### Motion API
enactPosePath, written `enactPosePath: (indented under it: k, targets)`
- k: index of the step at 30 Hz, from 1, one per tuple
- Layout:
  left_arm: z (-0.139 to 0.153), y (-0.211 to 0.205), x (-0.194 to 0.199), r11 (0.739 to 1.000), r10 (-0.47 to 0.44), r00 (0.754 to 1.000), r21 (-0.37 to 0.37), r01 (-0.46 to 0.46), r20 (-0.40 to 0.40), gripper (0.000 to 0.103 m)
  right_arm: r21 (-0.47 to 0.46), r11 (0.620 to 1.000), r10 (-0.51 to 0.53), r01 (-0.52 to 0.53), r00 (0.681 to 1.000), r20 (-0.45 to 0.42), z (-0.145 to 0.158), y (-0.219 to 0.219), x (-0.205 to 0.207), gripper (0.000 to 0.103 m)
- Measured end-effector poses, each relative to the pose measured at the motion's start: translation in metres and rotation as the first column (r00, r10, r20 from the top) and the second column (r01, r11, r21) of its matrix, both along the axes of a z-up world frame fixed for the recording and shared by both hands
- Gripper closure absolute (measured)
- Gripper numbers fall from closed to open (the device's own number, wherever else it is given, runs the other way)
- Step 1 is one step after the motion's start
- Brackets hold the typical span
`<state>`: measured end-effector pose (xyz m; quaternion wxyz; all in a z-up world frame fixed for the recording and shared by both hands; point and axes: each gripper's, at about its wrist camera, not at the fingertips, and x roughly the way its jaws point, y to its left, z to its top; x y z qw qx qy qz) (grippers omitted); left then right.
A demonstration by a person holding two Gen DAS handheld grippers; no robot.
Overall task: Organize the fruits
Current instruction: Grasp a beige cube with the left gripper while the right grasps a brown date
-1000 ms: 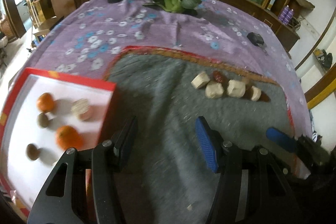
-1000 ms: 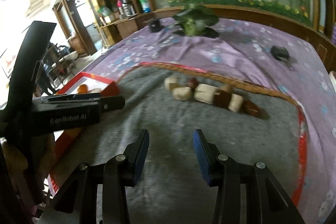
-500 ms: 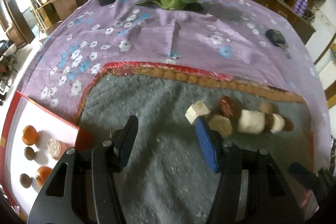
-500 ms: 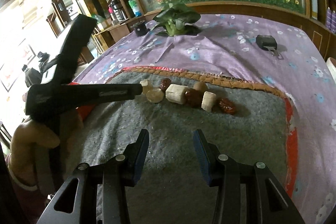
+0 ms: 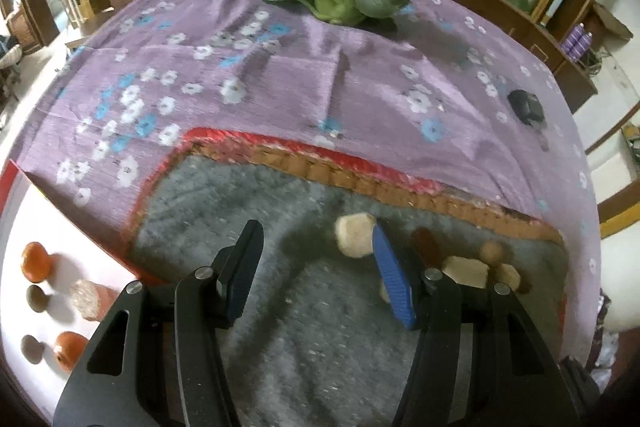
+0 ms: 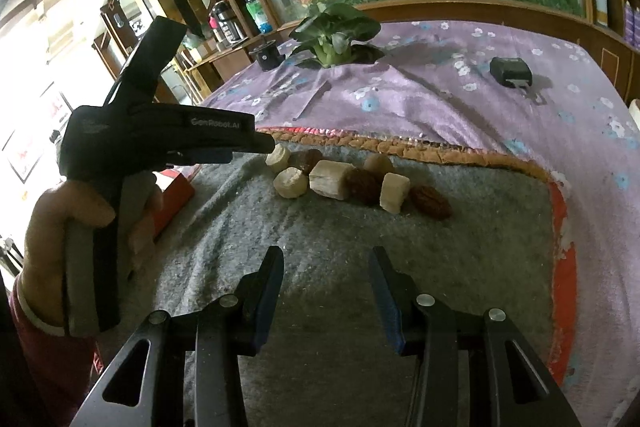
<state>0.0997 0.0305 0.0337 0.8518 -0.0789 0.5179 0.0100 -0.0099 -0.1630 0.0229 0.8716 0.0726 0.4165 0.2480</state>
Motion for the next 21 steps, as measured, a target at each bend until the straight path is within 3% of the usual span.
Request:
enactPosePath:
  k: [12,17,21]
  targets:
    - [-0.005,-0.016,0.013,0.998,-0.016,1.000,-0.067,0.015,-0.008,0.046,0.008,1.000,-0.009,0.010,1.000,-0.014,-0.005,-0.005,0.002,0.060]
    - [-0.009,-0.021,0.014,0.999,-0.018,1.000,-0.033,0.018,-0.007,0.046,0.004,1.000,-0.002,0.002,1.000,-0.016,-0.005,-0.004,0.001,0.060]
    - [-0.011,-0.016,0.015,0.998,-0.008,1.000,-0.057,0.008,-0.007,0.049,0.005,1.000,-0.001,0.001,1.000,-0.016,-0.006,-0.005,0.001,0.060]
